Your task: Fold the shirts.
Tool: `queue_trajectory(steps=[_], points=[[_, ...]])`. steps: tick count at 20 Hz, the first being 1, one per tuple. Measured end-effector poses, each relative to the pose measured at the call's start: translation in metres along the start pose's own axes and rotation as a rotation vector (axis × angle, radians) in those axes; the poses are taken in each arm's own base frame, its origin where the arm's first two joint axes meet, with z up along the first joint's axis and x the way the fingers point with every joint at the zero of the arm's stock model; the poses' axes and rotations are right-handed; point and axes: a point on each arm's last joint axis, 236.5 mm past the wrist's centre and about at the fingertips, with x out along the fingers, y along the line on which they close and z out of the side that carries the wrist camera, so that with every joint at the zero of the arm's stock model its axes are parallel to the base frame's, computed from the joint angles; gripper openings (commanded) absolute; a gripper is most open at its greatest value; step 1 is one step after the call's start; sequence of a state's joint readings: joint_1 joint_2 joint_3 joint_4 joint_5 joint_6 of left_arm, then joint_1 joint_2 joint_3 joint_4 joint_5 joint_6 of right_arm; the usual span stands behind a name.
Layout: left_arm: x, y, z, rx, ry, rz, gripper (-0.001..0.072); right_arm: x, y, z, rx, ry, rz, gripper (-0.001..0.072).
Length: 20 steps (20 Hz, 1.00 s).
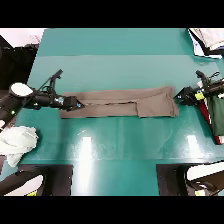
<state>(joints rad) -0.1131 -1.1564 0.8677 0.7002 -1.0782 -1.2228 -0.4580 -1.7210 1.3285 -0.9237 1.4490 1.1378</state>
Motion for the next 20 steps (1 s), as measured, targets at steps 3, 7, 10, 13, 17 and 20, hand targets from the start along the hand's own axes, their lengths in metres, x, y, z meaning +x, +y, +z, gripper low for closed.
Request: queue_trajectory(steps=[3, 7, 10, 13, 17, 20], points=[[0.009, -0.007, -0.013, 0.019, 0.047, 0.015, 0.0028, 0.016, 0.005, -0.003, -0.023, 0.043, 0.037, 0.0615], [0.013, -0.009, -0.019, 0.025, 0.066, 0.027, 0.0028, 0.033, 0.013, -0.01, -0.071, 0.097, 0.044, 0.0435], [0.014, -0.007, -0.021, 0.028, 0.073, 0.039, 0.0028, 0.042, 0.019, -0.013, -0.101, 0.125, 0.037, 0.017], [0.014, -0.001, -0.023, 0.019, 0.082, 0.064, 0.0027, 0.048, 0.023, -0.016, -0.131, 0.142, 0.037, 0.0021], [0.014, 0.001, -0.017, 0.021, 0.081, 0.081, 0.0026, 0.041, 0.048, -0.01, -0.166, 0.101, 0.111, 0.0018], [0.018, -0.007, 0.006, 0.051, 0.071, 0.079, 0.0026, 0.024, 0.083, -0.005, -0.219, 0.038, 0.159, 0.0017]])
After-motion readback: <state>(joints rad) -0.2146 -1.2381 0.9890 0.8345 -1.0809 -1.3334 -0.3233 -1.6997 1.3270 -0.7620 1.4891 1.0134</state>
